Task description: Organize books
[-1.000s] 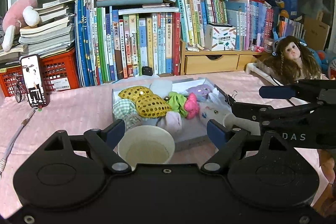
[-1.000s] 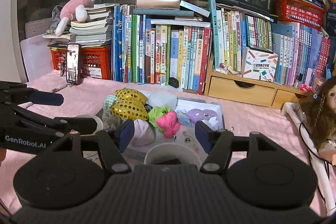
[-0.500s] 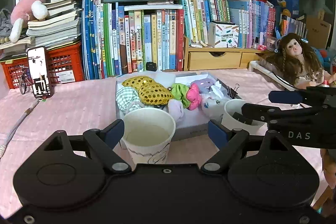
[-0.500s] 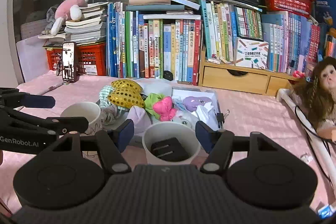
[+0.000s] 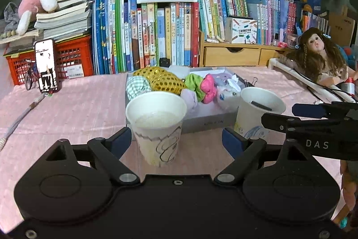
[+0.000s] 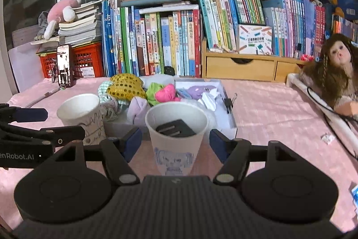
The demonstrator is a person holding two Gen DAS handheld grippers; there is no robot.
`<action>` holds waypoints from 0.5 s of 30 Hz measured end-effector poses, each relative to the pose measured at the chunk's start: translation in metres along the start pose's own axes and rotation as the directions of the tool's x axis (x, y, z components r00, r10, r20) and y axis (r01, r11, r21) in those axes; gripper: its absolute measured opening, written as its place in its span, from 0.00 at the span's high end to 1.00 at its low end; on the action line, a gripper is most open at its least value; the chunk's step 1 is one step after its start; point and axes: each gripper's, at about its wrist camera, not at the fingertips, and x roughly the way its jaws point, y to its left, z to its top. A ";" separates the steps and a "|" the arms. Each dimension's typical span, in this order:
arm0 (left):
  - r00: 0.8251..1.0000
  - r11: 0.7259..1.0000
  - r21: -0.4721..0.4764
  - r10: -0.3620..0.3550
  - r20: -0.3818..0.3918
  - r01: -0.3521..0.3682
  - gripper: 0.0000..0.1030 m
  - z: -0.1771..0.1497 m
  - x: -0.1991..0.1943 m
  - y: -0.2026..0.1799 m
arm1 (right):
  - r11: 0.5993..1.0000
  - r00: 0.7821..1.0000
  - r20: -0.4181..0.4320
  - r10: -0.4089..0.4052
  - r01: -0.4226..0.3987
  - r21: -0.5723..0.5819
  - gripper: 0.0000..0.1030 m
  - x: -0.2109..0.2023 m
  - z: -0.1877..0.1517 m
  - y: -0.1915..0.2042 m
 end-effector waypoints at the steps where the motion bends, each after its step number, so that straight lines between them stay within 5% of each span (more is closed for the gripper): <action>1: 1.000 1.000 -0.003 0.003 -0.002 -0.003 0.15 -0.002 0.001 0.000 | 1.000 1.000 -0.005 0.001 -0.001 0.003 0.24 0.001 -0.002 0.000; 15: 0.998 0.999 -0.028 0.033 -0.052 -0.035 0.15 -0.031 0.019 0.000 | 1.000 0.998 -0.062 -0.015 0.015 -0.002 0.21 0.011 -0.026 0.003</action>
